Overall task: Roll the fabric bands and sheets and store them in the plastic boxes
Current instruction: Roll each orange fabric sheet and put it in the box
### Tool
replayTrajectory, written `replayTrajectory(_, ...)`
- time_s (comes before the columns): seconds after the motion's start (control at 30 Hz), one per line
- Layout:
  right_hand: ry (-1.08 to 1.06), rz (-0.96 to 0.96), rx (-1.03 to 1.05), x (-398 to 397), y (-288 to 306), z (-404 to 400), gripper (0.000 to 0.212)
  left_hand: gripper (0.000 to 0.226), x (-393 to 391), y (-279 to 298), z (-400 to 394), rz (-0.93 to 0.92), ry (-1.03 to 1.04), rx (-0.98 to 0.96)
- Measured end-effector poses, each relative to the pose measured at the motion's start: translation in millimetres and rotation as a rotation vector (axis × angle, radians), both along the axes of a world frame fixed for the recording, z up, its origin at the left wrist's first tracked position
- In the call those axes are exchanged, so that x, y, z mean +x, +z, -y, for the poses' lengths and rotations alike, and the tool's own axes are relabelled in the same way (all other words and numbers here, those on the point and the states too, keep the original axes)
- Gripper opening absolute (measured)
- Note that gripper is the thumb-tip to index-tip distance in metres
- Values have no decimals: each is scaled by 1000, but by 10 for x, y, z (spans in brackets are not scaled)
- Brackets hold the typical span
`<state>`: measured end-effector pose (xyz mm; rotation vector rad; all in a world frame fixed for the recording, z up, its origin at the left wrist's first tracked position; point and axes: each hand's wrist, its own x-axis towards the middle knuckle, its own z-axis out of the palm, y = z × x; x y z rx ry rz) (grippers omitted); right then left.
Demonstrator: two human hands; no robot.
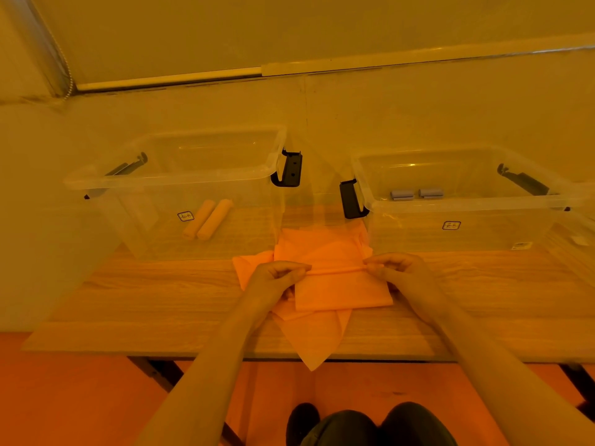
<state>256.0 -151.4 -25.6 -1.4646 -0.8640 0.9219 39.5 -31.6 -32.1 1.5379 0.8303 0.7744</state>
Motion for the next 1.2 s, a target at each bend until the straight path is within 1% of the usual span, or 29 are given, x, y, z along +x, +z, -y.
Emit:
replayTrajectory(0.13, -25, 34, 10, -10, -1, -10, 12, 21, 2, -15, -14, -10, -6, 16)
replayTrajectory(0.2, -16, 19, 4, 1, -5, -13, 19, 20, 7, -18, -15, -17, -4, 17)
replayTrajectory(0.27, 0, -10, 3, 15, -14, -13, 26, 13, 7, -18, -11, -19, -3, 14)
replayTrajectory(0.33, 3, -12, -3, 21, -27, -14, 23, 8, 7, -16, -4, -23, -1, 17)
replayTrajectory(0.43, 6, 35, -13, 2, -24, -14, 12, 6, 16, -9, -12, -63, -10, 46)
replayTrajectory(0.5, 4, 61, -13, -11, -11, -21, 10, 6, 23, -5, -12, -75, -15, 55)
replayTrajectory(0.57, 4, 84, -18, -16, 8, -18, 11, 6, 25, -7, -8, -61, -12, 51)
replayTrajectory(0.8, 24, 26, 11, -16, 17, 8, 16, 20, 17, -9, 0, -3, -10, 2)
replayTrajectory(0.9, 12, 30, -5, -5, 10, 2, 13, 15, 9, -4, 7, 5, 4, -11)
replayTrajectory(1.03, -14, 28, -5, -13, -4, -9, 11, 13, 6, -3, 12, 4, -1, -13)
replayTrajectory(1.13, -11, 6, 0, 3, -12, -1, 18, 22, 9, -5, 11, 4, -3, -18)
replayTrajectory(1.2, -1, -22, 0, 10, -15, 0, 23, 21, 5, -6, 8, -10, -6, -12)
